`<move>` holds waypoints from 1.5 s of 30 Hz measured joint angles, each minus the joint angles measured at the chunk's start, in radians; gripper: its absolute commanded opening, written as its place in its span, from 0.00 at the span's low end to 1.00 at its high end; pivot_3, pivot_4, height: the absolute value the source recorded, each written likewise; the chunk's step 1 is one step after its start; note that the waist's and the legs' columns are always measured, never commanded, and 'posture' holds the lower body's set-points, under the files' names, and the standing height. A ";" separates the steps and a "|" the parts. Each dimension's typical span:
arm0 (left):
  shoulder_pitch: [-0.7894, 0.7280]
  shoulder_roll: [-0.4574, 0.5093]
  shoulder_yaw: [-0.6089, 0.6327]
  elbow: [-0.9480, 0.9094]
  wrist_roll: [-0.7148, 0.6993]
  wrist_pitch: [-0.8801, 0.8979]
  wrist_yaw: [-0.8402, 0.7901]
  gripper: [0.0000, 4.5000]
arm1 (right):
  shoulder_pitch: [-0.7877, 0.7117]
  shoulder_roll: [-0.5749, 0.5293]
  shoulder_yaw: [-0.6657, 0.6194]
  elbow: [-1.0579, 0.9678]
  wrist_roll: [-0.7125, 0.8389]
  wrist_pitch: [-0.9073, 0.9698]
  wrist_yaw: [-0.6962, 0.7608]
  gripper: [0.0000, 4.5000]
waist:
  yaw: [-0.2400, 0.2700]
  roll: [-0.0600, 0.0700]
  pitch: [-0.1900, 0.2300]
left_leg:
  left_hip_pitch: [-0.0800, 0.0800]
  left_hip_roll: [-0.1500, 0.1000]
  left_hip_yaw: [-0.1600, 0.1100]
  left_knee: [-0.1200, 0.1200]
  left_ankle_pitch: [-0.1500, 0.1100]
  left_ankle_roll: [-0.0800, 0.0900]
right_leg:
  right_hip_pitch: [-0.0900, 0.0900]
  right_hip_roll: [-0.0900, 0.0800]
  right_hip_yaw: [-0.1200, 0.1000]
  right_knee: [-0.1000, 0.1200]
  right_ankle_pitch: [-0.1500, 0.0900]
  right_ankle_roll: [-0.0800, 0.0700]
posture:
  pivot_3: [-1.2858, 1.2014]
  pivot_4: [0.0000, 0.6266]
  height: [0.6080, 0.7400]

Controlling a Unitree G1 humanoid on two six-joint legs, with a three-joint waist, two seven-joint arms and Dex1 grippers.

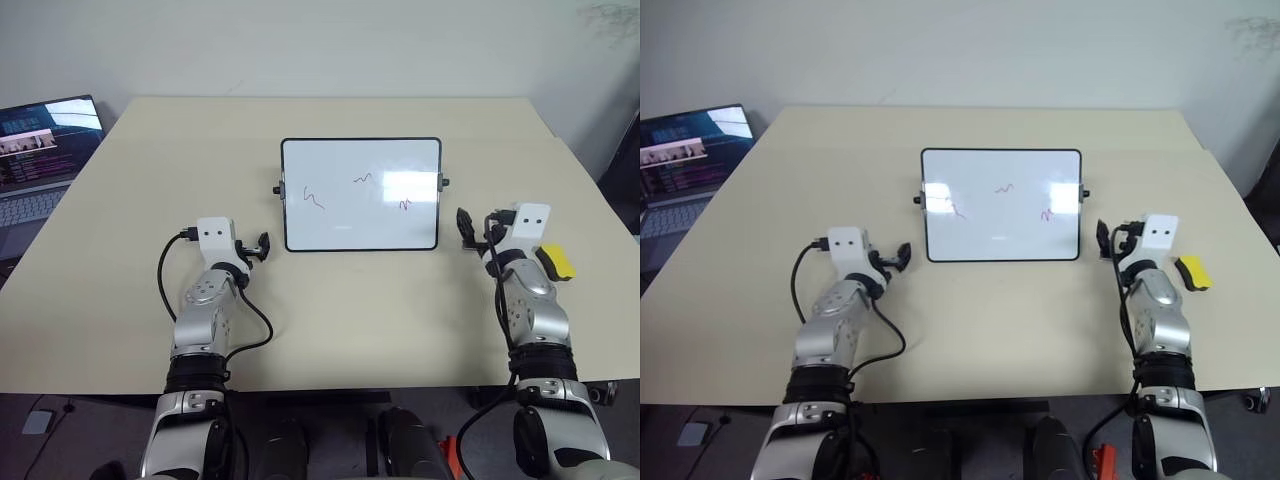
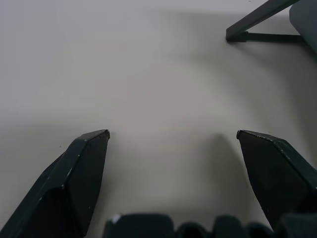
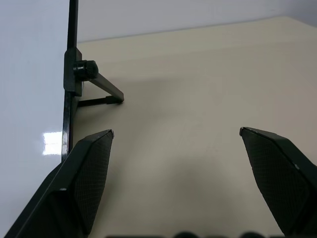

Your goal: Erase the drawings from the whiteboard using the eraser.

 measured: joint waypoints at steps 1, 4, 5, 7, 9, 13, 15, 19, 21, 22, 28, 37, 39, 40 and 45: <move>-0.001 0.000 0.000 0.000 0.000 0.000 -0.003 1.00 | 0.000 0.000 0.000 -0.002 0.003 0.001 0.006 0.99 | 0.000 0.000 0.000 | 0.000 0.000 0.000 0.000 0.000 0.000 | 0.000 0.000 0.000 0.000 0.000 0.000 | 0.52 0.24 1.00; -0.008 0.001 -0.002 0.000 0.003 -0.001 -0.011 1.00 | 0.000 0.000 0.000 -0.011 0.015 0.002 0.011 0.99 | 0.000 0.000 0.000 | 0.000 0.000 0.000 0.000 0.000 0.000 | 0.000 0.000 0.000 0.000 0.000 0.000 | 0.52 0.24 1.00; -0.012 0.001 -0.002 0.000 0.002 -0.001 -0.011 1.00 | 0.000 0.000 0.000 -0.011 0.018 0.002 0.013 0.99 | 0.000 0.000 0.000 | 0.000 0.000 0.000 0.000 0.000 0.000 | 0.000 0.000 0.000 0.000 0.000 0.000 | 0.52 0.24 1.00; -0.017 -0.001 0.001 0.000 0.000 -0.001 -0.009 1.00 | 0.000 0.001 0.000 -0.011 0.020 0.004 0.014 0.99 | 0.000 0.000 0.000 | 0.000 0.000 0.000 0.000 0.000 0.000 | 0.000 0.000 0.000 0.000 0.000 0.000 | 0.52 0.24 1.00; -0.017 0.000 0.002 0.000 0.000 -0.001 -0.010 1.00 | 0.000 0.001 0.000 -0.013 0.020 0.010 0.019 0.99 | 0.000 0.000 0.000 | 0.000 0.000 0.000 0.000 0.000 0.000 | 0.000 0.000 0.000 0.000 0.000 0.000 | 0.52 0.24 1.00; -0.015 0.007 0.002 0.000 -0.001 0.001 -0.025 1.00 | 0.001 0.000 0.001 -0.032 0.024 0.032 0.036 0.99 | 0.000 0.000 0.000 | 0.000 0.000 0.000 0.000 0.000 0.000 | 0.000 0.000 0.000 0.000 0.000 0.000 | 0.52 0.24 1.00; -0.011 0.014 0.002 -0.003 0.000 0.002 -0.036 1.00 | 0.001 0.000 0.000 -0.043 0.032 0.047 0.048 0.99 | 0.000 0.000 0.000 | 0.000 0.000 0.000 0.000 0.000 0.000 | 0.000 0.000 0.000 0.000 0.000 0.000 | 0.52 0.24 1.00; 0.007 0.039 0.003 -0.023 -0.010 0.016 -0.061 1.00 | 0.000 -0.021 0.001 -0.061 0.045 0.101 0.071 0.99 | 0.000 0.000 0.000 | 0.000 0.000 0.000 0.000 0.000 0.000 | 0.000 0.000 0.000 0.000 0.000 0.000 | 0.52 0.24 1.00; 0.028 0.070 0.001 -0.045 -0.020 0.029 -0.106 1.00 | 0.001 -0.046 0.001 -0.073 0.055 0.141 0.082 0.99 | -0.001 0.000 0.000 | 0.000 0.000 0.000 0.000 0.000 0.000 | 0.000 0.000 0.000 0.000 0.000 0.000 | 0.52 0.24 1.00; 0.035 0.082 0.001 -0.054 -0.024 0.038 -0.126 1.00 | 0.001 -0.057 0.000 -0.077 0.058 0.157 0.087 0.99 | -0.001 0.000 0.000 | 0.000 0.000 0.000 0.000 0.000 0.000 | 0.000 0.000 0.000 0.000 0.000 0.000 | 0.52 0.24 1.00; 0.037 0.198 0.000 -0.083 -0.059 0.084 -0.271 1.00 | 0.018 -0.128 -0.001 -0.172 0.064 0.257 0.116 0.99 | 0.000 0.000 0.000 | 0.000 0.000 0.000 -0.001 0.000 0.000 | 0.000 0.000 0.000 0.000 0.000 0.000 | 0.52 0.24 1.00; 0.005 0.373 -0.006 -0.255 -0.226 0.220 -0.582 1.00 | 0.017 -0.343 -0.079 -0.238 0.103 0.533 0.142 0.99 | 0.001 0.000 0.000 | -0.001 0.000 0.000 -0.003 0.000 0.000 | -0.001 0.000 0.000 -0.001 -0.001 -0.001 | 0.52 0.24 1.00; -0.023 0.395 -0.030 -0.309 -0.262 0.264 -0.640 1.00 | 0.006 -0.380 -0.101 -0.235 0.110 0.547 0.161 0.99 | 0.001 0.000 0.000 | -0.001 0.000 0.000 -0.003 0.000 0.000 | -0.001 0.000 0.000 -0.001 -0.002 -0.001 | 0.52 0.24 1.00; -0.035 0.417 -0.075 -0.354 -0.285 0.300 -0.690 1.00 | 0.001 -0.409 -0.103 -0.213 0.111 0.555 0.180 0.99 | 0.000 0.000 0.000 | -0.001 0.000 0.001 -0.003 0.000 0.000 | -0.001 0.000 0.000 -0.001 -0.002 -0.001 | 0.52 0.24 1.00; -0.064 0.411 -0.244 -0.466 -0.332 0.389 -0.815 1.00 | 0.006 -0.515 -0.106 -0.078 0.090 0.576 0.254 0.99 | 0.001 0.000 0.000 | -0.001 0.000 0.001 -0.004 0.000 0.000 | -0.001 0.000 0.000 -0.002 -0.002 -0.001 | 0.52 0.24 1.00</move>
